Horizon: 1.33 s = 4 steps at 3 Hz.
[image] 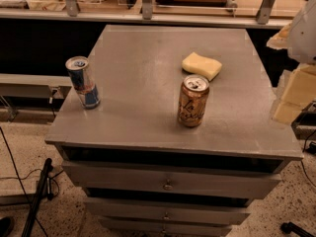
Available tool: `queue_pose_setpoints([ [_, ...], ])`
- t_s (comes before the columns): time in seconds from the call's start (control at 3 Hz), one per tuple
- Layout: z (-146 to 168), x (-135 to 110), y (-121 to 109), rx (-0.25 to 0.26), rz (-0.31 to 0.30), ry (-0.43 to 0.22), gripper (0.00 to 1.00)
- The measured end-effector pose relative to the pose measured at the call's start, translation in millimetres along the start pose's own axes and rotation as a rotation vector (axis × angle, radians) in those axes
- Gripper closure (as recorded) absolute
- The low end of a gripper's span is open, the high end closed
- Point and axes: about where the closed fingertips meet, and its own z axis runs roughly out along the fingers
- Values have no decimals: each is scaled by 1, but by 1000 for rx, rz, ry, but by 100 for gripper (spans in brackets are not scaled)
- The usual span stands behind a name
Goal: Knock orange can over
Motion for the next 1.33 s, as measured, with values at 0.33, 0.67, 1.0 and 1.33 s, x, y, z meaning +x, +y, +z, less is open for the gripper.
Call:
queue_pose_setpoints([
  [0.33,0,0,0,0,0,-2,0],
  [0.67,4,-4,0,-9,13,-61,0],
  [1.0,38,9,-10,-27,69,-208,0],
  [1.33,47,-10,-43,54,135,-504,0],
])
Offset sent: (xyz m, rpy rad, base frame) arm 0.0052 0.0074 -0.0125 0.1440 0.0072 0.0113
